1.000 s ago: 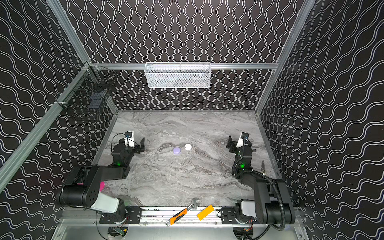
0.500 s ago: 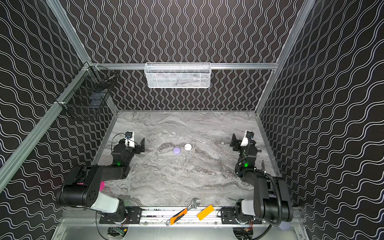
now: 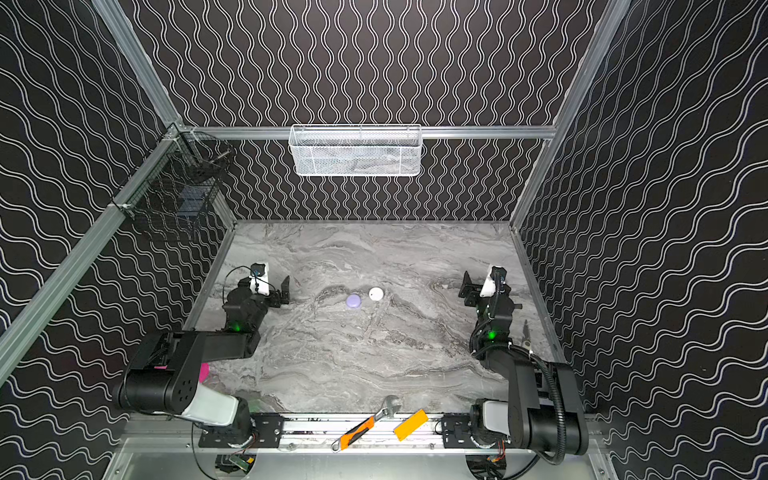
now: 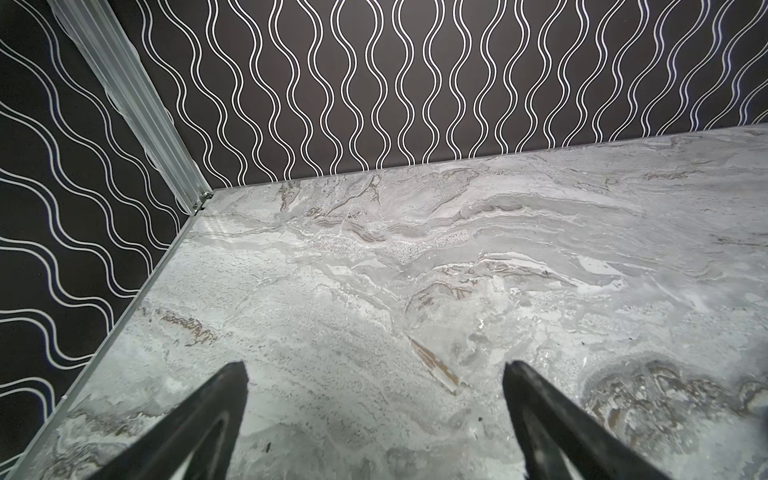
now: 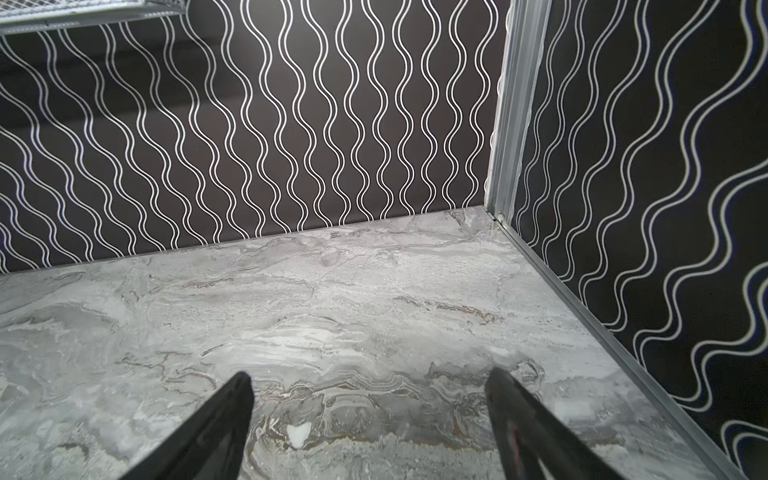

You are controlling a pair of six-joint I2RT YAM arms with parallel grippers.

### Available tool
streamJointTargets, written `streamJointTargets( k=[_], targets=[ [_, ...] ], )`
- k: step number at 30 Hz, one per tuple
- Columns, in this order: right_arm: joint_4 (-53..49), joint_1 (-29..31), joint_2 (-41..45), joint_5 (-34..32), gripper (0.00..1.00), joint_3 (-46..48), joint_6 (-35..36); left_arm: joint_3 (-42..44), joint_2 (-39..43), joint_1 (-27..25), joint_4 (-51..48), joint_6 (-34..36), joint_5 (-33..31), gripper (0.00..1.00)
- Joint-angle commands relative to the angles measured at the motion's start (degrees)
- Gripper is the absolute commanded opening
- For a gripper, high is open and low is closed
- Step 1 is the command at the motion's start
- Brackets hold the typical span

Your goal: Insert the wireless bluetooth earbuds into the charging case

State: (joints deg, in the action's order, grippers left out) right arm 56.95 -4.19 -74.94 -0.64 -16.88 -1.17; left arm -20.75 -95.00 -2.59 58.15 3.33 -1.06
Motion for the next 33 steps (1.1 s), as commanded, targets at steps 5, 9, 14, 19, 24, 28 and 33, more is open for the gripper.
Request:
streamJointTargets(
  k=[5, 9, 14, 19, 24, 28, 33],
  targets=[
    [2.86, 1.52, 1.8, -5.06, 0.89, 1.5, 1.76, -0.52, -0.14, 0.13, 0.64, 0.66, 0.29, 0.99],
    [2.67, 2.69, 1.99, -4.8, 0.89, 1.84, 2.49, -0.57, -0.19, 0.13, 0.62, 0.71, 0.31, 0.99],
    [3.17, 3.66, 2.14, -3.9, 0.9, 1.68, 1.91, -0.59, -0.19, 0.13, 0.58, 0.71, 0.27, 0.99],
    [5.96, 3.58, 0.83, -5.5, 0.91, 1.75, 0.66, -0.62, -0.21, 0.13, 0.56, 0.71, 0.27, 0.99],
    [5.15, 3.15, 0.81, -7.52, 0.91, 1.56, 1.68, -0.52, -0.1, 0.13, 0.65, 0.71, 0.27, 0.99],
    [6.17, 2.44, 0.23, -6.57, 0.92, 1.54, 1.29, -0.52, -0.21, 0.13, 0.58, 0.71, 0.18, 0.99],
    [6.16, 1.99, -0.28, -5.53, 0.91, 1.1, 1.51, -0.52, -0.12, 0.13, 0.65, 0.71, 0.19, 0.99]
  ],
)
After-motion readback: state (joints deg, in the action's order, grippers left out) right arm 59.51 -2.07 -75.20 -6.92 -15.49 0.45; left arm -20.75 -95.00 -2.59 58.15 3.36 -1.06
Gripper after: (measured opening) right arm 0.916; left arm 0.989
